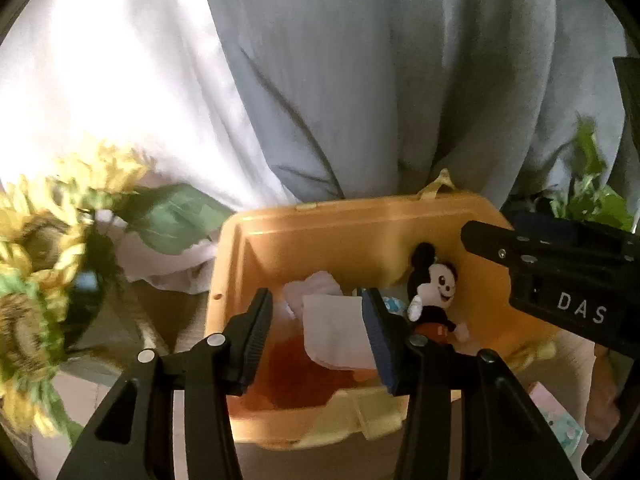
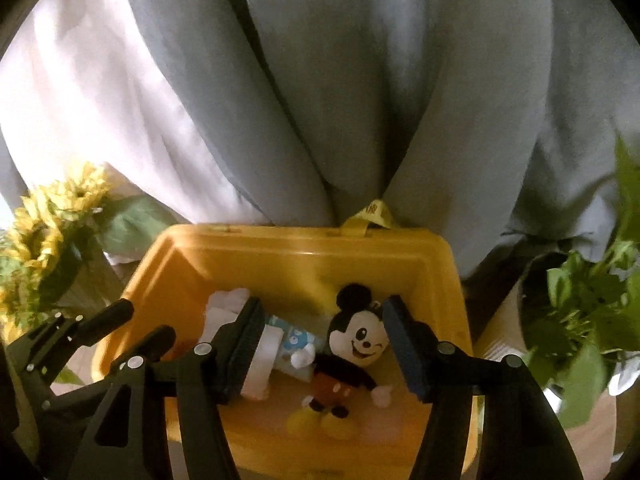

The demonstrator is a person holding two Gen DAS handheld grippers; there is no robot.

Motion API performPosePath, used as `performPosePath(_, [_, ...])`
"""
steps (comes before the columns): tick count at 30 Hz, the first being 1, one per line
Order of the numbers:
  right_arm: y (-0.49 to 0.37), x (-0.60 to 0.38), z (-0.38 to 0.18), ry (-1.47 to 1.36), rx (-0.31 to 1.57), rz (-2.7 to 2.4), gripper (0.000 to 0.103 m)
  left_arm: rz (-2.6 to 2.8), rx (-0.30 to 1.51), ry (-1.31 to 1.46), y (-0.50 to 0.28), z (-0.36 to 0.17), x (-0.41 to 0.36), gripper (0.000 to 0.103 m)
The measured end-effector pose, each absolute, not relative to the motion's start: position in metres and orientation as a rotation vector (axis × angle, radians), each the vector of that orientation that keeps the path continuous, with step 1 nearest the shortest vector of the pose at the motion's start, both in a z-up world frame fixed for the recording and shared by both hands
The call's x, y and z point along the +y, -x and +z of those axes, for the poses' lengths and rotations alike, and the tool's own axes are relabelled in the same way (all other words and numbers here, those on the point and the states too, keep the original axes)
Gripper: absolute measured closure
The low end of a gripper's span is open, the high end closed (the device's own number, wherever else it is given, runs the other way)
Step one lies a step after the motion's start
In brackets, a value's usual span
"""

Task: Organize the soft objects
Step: 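Withdraw both tools and move the left tool to the green frog toy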

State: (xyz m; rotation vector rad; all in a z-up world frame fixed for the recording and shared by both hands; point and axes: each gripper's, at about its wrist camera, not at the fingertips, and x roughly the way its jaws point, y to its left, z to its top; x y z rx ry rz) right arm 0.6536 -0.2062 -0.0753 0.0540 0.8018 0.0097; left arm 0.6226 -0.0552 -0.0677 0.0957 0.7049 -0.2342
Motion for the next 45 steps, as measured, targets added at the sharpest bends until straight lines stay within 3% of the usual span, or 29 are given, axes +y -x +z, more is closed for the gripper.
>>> performPosePath(11, [-0.594, -0.206, -0.036, -0.056, 0.698, -0.009, 0.04, -0.217, 0.616, -0.097, -0.566, -0.028, -0.053, 0.047])
performPosePath(15, [-0.573, -0.211, -0.026, -0.071, 0.678, -0.022, 0.04, -0.217, 0.599, -0.097, -0.545, -0.022, -0.055, 0.038])
performPosePath(20, [-0.544, -0.22, -0.02, -0.082, 0.664, -0.053, 0.04, -0.22, 0.583, -0.095, -0.517, -0.021, -0.061, 0.038])
performPosePath(45, [-0.445, -0.25, -0.096, -0.075, 0.708, -0.245, 0.032, -0.212, 0.66, -0.09, -0.438, -0.115, -0.079, 0.031])
